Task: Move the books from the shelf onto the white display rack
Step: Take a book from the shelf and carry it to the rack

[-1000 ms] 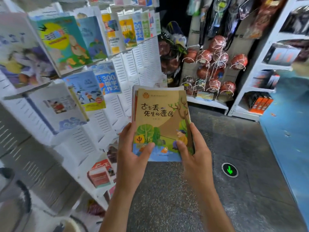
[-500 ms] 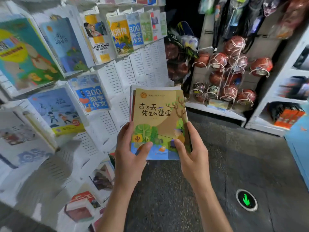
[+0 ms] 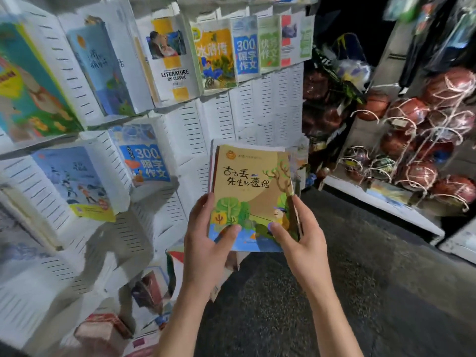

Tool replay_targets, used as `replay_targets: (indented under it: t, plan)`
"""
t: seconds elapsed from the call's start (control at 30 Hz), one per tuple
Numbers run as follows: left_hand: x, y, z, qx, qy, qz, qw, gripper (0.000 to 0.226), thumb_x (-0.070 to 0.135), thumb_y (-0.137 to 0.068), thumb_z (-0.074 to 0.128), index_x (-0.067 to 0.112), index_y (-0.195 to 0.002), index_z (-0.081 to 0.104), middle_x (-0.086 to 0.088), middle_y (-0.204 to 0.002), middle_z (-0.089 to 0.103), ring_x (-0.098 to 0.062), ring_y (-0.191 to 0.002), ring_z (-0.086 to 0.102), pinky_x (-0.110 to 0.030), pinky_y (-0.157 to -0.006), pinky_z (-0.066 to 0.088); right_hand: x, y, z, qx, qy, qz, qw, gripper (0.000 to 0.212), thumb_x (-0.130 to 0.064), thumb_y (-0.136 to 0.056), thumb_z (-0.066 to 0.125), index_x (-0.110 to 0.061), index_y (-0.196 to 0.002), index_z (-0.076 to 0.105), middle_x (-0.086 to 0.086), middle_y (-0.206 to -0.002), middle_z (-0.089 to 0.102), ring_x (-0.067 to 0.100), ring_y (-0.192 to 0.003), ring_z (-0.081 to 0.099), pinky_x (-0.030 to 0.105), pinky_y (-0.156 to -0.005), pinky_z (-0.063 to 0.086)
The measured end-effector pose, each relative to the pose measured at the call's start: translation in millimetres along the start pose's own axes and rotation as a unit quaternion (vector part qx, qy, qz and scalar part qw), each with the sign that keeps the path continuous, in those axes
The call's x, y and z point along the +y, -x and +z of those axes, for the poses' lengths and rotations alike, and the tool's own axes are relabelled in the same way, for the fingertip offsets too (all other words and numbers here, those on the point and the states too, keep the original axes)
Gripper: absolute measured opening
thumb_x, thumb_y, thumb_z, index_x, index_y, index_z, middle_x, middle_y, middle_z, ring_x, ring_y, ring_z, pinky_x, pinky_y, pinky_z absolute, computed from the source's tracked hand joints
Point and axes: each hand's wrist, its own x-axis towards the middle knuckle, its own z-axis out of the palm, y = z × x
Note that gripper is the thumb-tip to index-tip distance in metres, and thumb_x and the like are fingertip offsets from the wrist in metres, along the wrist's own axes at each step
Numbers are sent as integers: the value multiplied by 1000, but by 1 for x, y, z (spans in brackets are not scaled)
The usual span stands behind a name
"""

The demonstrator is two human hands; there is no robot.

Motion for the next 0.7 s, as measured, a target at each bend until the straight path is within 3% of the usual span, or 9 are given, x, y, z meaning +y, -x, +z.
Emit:
replay_targets:
  t: [0.1,0.2,0.33,0.4,0.47,0.53,0.57,0.67,0.7]
  plan:
    - [-17,-27,11,18,5,-9,1000,70,12,-87,74,25,-148,42,18,-150,39,10,-139,31,-9,-110,31,12,-40,8,-31,-5,6,999,68,-22,-91,70,-28,-149,36,-12,-139,42,3,-130,41,28,-109,37]
    - [-35,-63,21,39,7,-7,999,69,7,-86,74,22,-147,45,16,-149,41,9,-139,33,-8,-108,31,22,-87,21,-67,-3,10,998,69,-23,-91,70,-29,-149,35,-14,-133,41,7,-131,40,32,-110,37]
    - [-54,-122,35,67,18,-9,998,67,7,-88,72,35,-141,43,15,-149,41,11,-138,33,-3,-104,31,35,-158,46,-79,4,17,997,71,-27,-88,73,-29,-150,36,-8,-139,43,11,-132,43,40,-112,38]
    - [-64,-151,39,85,22,-4,996,66,6,-88,72,38,-138,43,13,-150,42,7,-139,34,-8,-107,32,44,-193,60,-86,-26,36,995,69,-26,-86,75,-32,-146,41,-7,-137,50,11,-123,55,42,-105,47]
    - [-75,-180,40,89,18,-6,996,66,7,-88,72,39,-138,43,12,-151,42,5,-140,34,-16,-113,33,49,-225,76,-94,-70,52,992,62,-21,-87,75,-34,-140,46,-8,-133,55,6,-108,64,36,-93,55]
    - [-86,-205,40,78,12,-18,997,67,8,-90,71,43,-138,41,16,-152,40,7,-140,33,-22,-115,33,58,-255,92,-101,-89,50,990,59,-14,-88,73,-36,-135,45,-11,-129,56,-7,-106,60,21,-86,53]
    - [-92,-215,40,70,13,-26,997,67,9,-90,71,46,-138,40,17,-153,39,8,-140,32,-24,-116,33,63,-268,99,-106,-95,50,989,60,-12,-88,73,-34,-136,44,-12,-130,56,-10,-108,58,20,-88,52]
    - [-109,-239,42,63,11,-37,997,68,10,-91,70,44,-141,41,17,-155,37,7,-142,30,-30,-117,33,74,-297,121,-123,-92,49,987,74,-15,-89,73,-25,-151,35,-10,-148,46,1,-128,50,41,-106,47]
    - [-115,-246,42,66,8,-40,997,68,9,-91,70,43,-142,41,17,-155,37,6,-142,30,-29,-117,33,76,-304,127,-125,-85,44,988,77,-16,-89,73,-25,-154,32,-11,-151,42,2,-133,45,41,-110,43]
